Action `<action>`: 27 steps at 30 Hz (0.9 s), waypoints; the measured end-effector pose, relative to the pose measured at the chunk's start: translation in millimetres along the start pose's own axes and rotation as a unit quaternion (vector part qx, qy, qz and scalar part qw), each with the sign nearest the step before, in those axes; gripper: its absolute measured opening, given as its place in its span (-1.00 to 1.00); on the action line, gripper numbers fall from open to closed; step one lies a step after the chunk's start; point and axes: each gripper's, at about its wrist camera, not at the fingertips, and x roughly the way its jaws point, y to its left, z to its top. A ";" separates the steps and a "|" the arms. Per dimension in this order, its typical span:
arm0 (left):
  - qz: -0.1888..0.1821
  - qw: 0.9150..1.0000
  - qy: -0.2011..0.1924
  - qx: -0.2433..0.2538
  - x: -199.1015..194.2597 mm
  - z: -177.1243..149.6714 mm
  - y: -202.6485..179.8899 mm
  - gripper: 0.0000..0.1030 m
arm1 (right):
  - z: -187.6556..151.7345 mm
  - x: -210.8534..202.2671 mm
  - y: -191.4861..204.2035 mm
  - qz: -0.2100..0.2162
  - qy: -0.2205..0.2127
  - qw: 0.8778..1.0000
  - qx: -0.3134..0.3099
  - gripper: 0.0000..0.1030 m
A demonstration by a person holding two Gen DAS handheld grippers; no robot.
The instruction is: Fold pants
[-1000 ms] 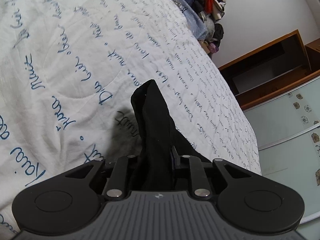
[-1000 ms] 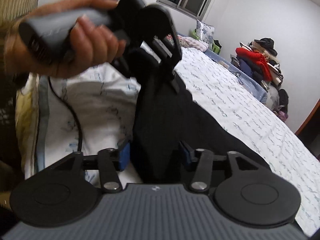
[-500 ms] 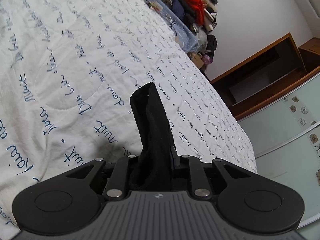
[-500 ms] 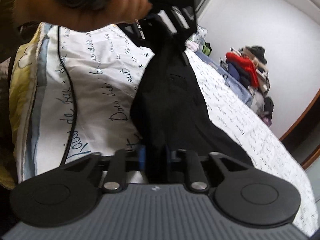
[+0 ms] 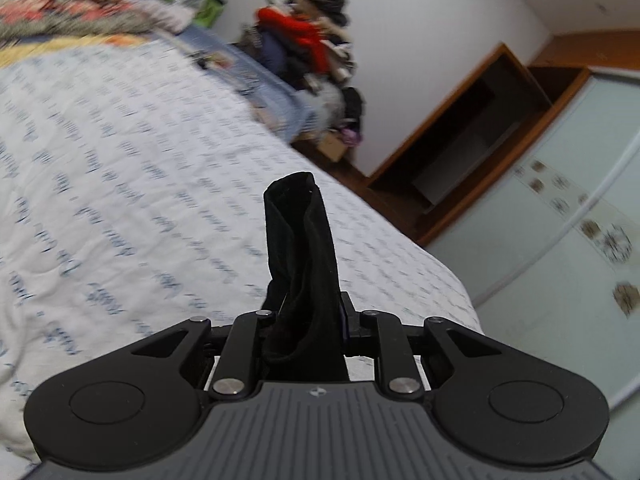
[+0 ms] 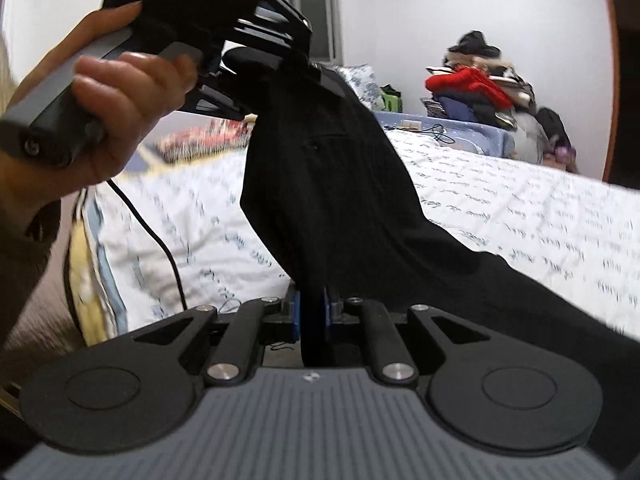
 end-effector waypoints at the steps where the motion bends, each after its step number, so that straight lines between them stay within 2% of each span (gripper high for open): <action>1: -0.006 1.000 0.001 0.012 1.8 -2.9 -10.7 -0.63 | -2.8 -6.8 -5.1 0.001 -0.007 1.000 0.011 -0.78; 9: -0.056 0.993 0.040 0.094 32.5 -39.7 -87.4 -0.63 | -27.5 -51.2 -35.9 -0.009 -0.042 0.996 0.075 -0.81; 19: -0.070 0.976 0.119 0.170 93.2 -113.7 -154.6 -0.63 | -65.5 -100.7 -85.7 -0.064 -0.047 0.984 0.162 -0.85; 22: -0.069 0.970 0.142 0.187 106.2 -134.5 -168.8 -0.63 | -73.9 -116.7 -97.3 -0.105 -0.054 0.977 0.179 -0.81; 24: -0.072 0.964 0.156 0.202 112.7 -147.1 -175.9 -0.63 | -77.8 -131.0 -109.5 -0.145 -0.057 0.969 0.193 -0.69; 26: -0.073 0.959 0.171 0.213 119.6 -158.5 -180.1 -0.63 | -82.7 -145.7 -123.5 -0.186 -0.058 0.959 0.206 -0.43; 27: -0.074 0.957 0.177 0.218 123.5 -165.0 -184.6 -0.63 | -85.0 -152.7 -130.1 -0.204 -0.060 0.955 0.209 -0.42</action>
